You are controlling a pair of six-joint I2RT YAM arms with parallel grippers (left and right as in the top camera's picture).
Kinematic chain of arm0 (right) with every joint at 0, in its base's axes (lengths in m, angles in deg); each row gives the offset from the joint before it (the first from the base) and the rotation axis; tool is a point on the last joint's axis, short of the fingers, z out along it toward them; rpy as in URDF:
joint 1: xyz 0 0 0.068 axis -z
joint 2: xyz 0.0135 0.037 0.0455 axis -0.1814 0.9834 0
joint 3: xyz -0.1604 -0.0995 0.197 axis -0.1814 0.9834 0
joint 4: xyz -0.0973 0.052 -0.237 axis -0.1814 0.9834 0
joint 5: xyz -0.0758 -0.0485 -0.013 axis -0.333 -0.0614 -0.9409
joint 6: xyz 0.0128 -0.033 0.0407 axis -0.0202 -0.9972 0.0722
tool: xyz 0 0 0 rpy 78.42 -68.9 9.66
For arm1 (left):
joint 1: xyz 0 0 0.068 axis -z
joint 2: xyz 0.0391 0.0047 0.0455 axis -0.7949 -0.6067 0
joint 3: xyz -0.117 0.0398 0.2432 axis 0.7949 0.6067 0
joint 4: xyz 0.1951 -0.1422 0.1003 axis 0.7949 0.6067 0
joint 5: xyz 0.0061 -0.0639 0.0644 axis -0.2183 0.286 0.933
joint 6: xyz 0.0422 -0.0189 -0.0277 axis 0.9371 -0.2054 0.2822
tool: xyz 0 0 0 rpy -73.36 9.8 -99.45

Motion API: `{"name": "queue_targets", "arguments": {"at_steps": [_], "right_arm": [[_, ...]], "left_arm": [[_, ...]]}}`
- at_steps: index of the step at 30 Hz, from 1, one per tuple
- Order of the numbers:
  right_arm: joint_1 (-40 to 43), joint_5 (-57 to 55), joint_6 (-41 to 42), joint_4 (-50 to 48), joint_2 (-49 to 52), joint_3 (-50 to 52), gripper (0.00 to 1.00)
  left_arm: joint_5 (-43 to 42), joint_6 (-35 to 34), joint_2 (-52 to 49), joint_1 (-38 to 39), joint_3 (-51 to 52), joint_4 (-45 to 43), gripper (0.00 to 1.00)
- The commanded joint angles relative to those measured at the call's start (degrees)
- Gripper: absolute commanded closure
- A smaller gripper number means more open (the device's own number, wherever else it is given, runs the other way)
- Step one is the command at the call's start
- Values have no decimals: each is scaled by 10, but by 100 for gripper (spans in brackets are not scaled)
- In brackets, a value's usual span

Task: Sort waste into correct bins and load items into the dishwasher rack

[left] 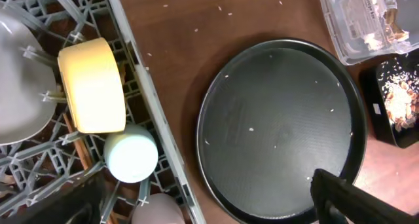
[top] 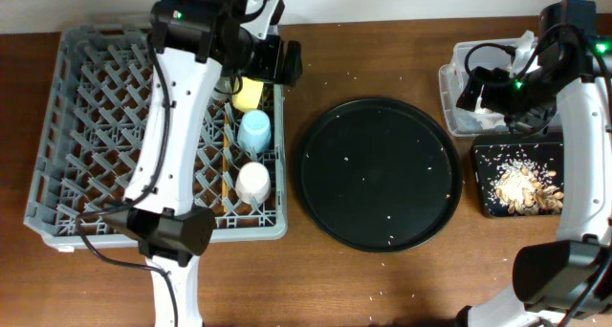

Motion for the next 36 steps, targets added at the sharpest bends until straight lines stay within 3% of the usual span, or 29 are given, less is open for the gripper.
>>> {"name": "queue_targets", "arguments": {"at_steps": [1, 15, 21, 23, 26, 29, 36], "right_arm": [[-1, 1, -2, 0, 0, 1, 2], [-3, 1, -2, 0, -12, 0, 1], [-72, -51, -2, -3, -181, 1, 2], [-87, -74, -3, -48, -239, 30, 2], [-96, -76, -13, -256, -362, 195, 2], [-96, -74, -13, -463, -521, 430, 2], [-96, -74, -13, -758, -795, 861, 2]], "left_arm": [[-10, 9, 10, -2, -7, -2, 1], [-10, 9, 10, -2, -7, -23, 1], [-10, 9, 10, -2, -7, -23, 1], [-10, 9, 10, -2, -7, -23, 1], [-10, 9, 10, -2, -7, -23, 1], [-10, 9, 10, -2, -7, -23, 1], [-10, 9, 10, -2, -7, -23, 1]]}}
